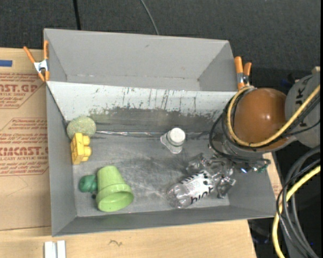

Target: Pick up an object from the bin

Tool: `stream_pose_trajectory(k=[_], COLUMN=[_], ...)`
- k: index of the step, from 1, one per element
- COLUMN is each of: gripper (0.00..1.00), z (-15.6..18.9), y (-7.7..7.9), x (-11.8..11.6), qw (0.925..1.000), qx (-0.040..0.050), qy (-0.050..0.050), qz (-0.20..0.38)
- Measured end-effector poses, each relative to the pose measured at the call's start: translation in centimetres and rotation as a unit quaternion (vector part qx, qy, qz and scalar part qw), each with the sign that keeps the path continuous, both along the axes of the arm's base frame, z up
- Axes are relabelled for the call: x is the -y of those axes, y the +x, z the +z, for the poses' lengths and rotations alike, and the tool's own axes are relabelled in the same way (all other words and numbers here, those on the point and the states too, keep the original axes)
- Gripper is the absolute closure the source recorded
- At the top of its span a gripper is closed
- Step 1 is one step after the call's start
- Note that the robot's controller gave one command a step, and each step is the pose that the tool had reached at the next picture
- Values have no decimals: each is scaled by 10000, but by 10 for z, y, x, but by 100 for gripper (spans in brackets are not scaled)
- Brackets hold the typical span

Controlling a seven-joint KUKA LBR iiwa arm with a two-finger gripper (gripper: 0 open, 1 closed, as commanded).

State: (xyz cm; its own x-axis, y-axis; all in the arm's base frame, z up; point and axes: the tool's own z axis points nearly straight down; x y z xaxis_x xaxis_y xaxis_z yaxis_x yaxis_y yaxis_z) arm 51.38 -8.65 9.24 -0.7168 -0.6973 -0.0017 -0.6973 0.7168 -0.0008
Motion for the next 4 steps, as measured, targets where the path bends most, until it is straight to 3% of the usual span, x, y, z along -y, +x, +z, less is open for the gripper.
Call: stream_pose_trajectory(k=[1, 3, 4], gripper=[100, 100, 100], z=[-16, -11, 7], y=[1, 0, 0], x=[3, 3, 2], qw=[9981, 9981, 9982], qx=[-34, -30, -11], qy=[-26, -16, 5], qz=[608, 609, 603])
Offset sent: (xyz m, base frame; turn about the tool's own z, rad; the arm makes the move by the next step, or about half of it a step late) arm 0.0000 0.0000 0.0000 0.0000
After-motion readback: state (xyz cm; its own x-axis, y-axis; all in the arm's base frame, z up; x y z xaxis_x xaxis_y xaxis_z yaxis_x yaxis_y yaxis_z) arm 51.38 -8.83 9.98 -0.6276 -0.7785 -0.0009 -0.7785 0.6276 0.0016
